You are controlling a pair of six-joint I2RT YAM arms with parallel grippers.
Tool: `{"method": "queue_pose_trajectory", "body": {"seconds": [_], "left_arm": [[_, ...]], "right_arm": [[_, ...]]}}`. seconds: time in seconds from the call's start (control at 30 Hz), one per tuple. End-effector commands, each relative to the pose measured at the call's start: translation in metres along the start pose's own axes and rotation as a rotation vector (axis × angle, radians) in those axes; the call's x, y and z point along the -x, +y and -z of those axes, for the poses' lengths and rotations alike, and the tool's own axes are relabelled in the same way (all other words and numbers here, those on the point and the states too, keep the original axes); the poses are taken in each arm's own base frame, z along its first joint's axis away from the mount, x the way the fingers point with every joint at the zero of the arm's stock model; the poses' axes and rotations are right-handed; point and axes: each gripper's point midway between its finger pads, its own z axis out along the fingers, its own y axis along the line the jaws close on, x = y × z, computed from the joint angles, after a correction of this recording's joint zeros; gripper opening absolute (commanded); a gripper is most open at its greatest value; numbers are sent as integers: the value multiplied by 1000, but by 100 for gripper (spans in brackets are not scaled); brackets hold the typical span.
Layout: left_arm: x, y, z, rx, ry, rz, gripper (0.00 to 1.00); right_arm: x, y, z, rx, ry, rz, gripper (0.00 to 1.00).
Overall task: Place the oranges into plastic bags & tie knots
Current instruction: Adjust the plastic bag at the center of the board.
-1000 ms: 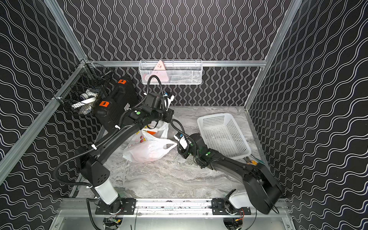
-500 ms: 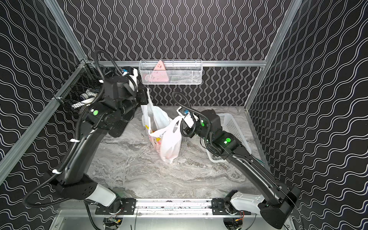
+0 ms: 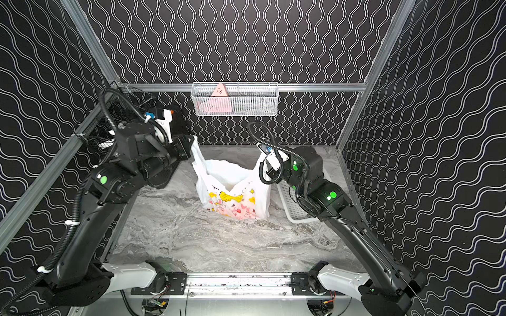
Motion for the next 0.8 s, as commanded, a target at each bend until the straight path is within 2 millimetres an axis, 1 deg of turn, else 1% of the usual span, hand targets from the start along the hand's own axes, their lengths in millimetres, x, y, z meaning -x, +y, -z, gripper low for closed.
{"method": "queue_pose_trajectory", "body": {"seconds": [0.0,0.03,0.07,0.1,0.13,0.17,0.2,0.23,0.27,0.33,0.37,0.4,0.43,0.5,0.57,0.63,0.77], "left_arm": [[1,-31,-7,-195,-29,76,0],[-3,-31,-10,-201,-19,88,0],[-6,-30,-12,-202,-10,101,0],[-7,-31,-12,-205,-7,112,0],[-6,-31,-12,-207,-6,123,0],[-5,-31,-11,-204,-10,129,0],[-3,-30,-10,-198,-17,136,0],[-2,-29,-9,-191,-20,142,0],[0,-28,-9,-181,-23,149,0],[1,-28,-9,-180,-23,151,0],[1,-30,-9,-187,-19,147,0],[0,-31,-9,-189,-14,149,0],[0,-31,-9,-190,-12,154,0],[-2,-30,-11,-184,-8,160,0],[-4,-29,-12,-176,1,161,0],[-5,-27,-13,-165,7,160,0],[-5,-25,-14,-155,6,156,0]], "right_arm": [[-24,11,-5,39,32,-77,0],[-32,16,-7,57,46,-85,0],[-36,21,-6,77,61,-93,4],[-36,22,-4,91,68,-116,18],[-30,21,1,97,54,-150,26],[-23,18,6,100,30,-170,31],[-12,16,14,112,-6,-186,39],[-1,16,21,132,-33,-197,50],[7,15,27,150,-50,-205,56],[21,21,36,225,-58,-218,65],[26,26,37,271,-59,-225,67],[31,36,36,341,-63,-239,71],[37,47,33,413,-70,-262,74],[49,62,27,521,-97,-302,77],[67,68,16,587,-148,-369,80],[81,76,-2,653,-205,-449,85],[90,93,-43,760,-256,-528,87]]}}
